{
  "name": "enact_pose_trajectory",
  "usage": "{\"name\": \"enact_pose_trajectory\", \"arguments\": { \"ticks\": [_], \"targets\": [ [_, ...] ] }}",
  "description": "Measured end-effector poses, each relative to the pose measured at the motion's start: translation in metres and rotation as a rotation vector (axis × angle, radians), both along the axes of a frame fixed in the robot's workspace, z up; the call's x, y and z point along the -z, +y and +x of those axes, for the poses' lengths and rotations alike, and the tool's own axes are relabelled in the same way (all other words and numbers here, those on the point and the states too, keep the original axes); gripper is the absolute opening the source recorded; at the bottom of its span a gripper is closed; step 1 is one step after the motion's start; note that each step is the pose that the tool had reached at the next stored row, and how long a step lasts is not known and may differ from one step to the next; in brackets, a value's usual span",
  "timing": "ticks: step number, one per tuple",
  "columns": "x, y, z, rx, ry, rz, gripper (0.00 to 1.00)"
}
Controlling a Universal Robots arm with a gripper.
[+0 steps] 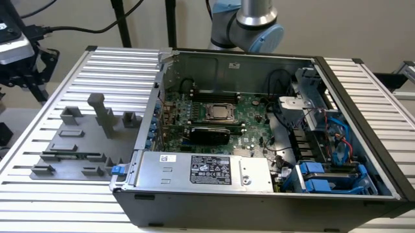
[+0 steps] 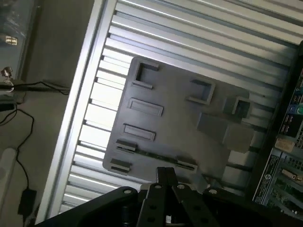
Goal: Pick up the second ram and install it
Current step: 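Pick up the second ram and move it above second insertion slot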
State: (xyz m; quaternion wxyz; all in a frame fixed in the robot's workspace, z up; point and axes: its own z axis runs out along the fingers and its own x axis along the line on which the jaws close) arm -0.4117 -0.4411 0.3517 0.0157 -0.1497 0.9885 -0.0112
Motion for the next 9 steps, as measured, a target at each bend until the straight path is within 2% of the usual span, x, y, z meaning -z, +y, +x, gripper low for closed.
{"name": "enact_pose_trajectory", "arguments": {
  "ticks": [9],
  "targets": [
    [0.0052, 0.0, 0.0, -0.164, -0.0001, 0.0001, 0.11]
  ]
}}
